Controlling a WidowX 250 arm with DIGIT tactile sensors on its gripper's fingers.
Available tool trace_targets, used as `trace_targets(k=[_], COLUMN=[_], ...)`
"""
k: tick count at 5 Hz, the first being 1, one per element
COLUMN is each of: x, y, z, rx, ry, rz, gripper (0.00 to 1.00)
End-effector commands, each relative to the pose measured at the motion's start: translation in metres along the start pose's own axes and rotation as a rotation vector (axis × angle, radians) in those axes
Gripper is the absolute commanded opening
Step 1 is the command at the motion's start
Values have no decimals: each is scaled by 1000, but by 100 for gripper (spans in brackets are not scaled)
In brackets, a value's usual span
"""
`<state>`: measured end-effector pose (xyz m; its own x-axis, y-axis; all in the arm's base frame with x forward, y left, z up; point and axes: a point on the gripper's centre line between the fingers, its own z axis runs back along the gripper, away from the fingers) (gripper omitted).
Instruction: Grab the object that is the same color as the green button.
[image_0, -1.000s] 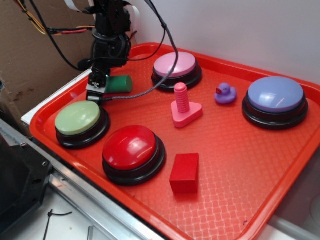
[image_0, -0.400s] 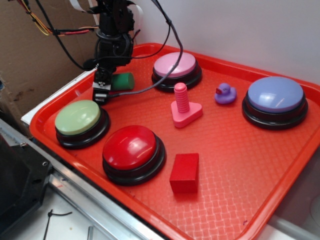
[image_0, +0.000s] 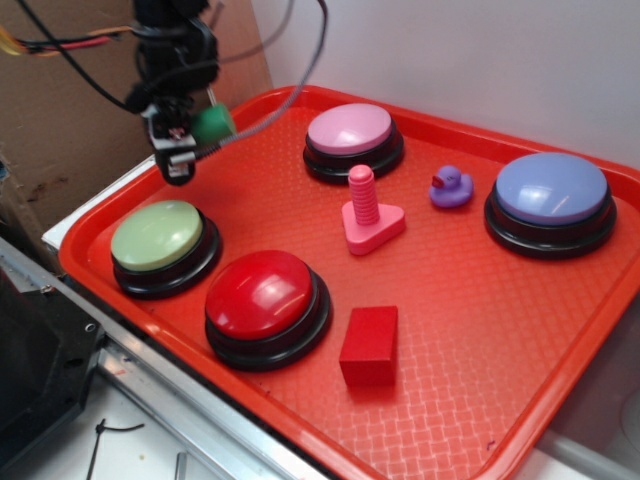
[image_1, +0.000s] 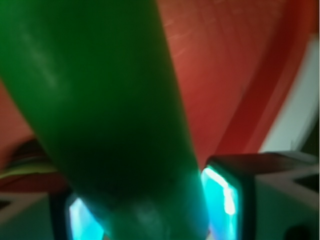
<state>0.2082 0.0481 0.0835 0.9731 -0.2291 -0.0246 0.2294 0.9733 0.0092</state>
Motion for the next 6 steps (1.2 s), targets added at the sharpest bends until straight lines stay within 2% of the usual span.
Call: trace_targets(k=[1, 2, 3, 4, 6], x=[-5, -4, 6, 10, 15], y=[-72, -76, -79, -78, -74], z=[104, 155, 206, 209, 195], rx=[-93, -128, -96, -86, -60], ry=[-168, -181, -207, -210, -174], rz=[356, 337, 322, 313, 332], gripper=[0, 0, 0, 0, 0])
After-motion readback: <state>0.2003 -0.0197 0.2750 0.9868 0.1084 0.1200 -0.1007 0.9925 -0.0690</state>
